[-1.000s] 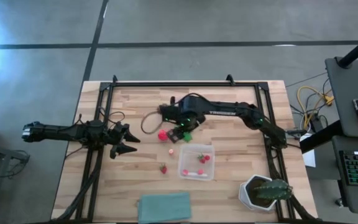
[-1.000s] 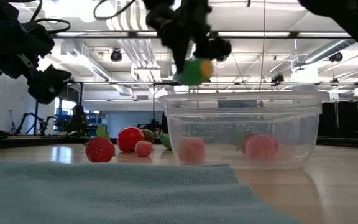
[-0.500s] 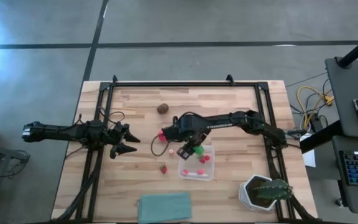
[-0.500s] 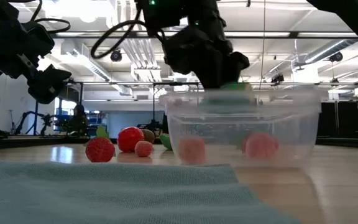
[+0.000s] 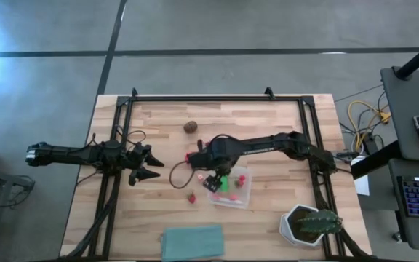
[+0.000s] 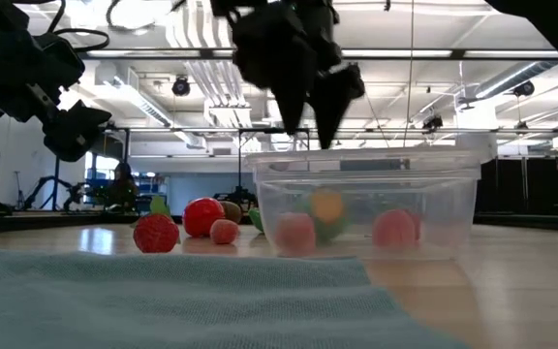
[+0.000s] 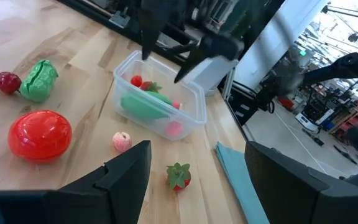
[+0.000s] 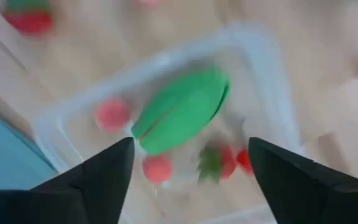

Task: Pick and placing Produce into tupperware
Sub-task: Put the pea into the transparent container

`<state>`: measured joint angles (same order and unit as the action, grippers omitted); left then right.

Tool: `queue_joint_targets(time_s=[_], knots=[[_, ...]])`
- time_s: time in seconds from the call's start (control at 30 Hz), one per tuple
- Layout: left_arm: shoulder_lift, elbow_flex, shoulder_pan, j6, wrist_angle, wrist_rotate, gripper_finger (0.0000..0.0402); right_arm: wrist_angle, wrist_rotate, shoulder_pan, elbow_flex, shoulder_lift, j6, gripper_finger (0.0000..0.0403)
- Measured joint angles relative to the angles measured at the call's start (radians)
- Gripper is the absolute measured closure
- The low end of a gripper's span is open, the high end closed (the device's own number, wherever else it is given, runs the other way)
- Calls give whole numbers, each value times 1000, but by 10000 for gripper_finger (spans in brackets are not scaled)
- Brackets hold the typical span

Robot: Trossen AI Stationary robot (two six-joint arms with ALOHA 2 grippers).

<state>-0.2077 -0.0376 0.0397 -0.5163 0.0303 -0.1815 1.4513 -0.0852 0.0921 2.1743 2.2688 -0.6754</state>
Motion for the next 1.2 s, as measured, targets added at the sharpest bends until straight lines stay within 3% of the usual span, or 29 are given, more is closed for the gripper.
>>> queue_joint_targets(time_s=[0.13, 0.3, 0.53, 0.7, 1.2], knots=[[0, 0, 0, 0, 0, 0, 155, 11, 196, -14, 129, -9, 105, 78], [0, 0, 0, 0, 0, 0, 155, 8, 370, -51, 175, -12, 506, 87], [-1, 0, 0, 0, 0, 0, 155, -95, 258, -163, 36, -10, 797, 114], [0, 0, 0, 0, 0, 0, 155, -174, 164, -230, -90, -9, 890, 129], [0, 0, 0, 0, 0, 0, 155, -414, 163, -257, -282, -9, 1025, 138]])
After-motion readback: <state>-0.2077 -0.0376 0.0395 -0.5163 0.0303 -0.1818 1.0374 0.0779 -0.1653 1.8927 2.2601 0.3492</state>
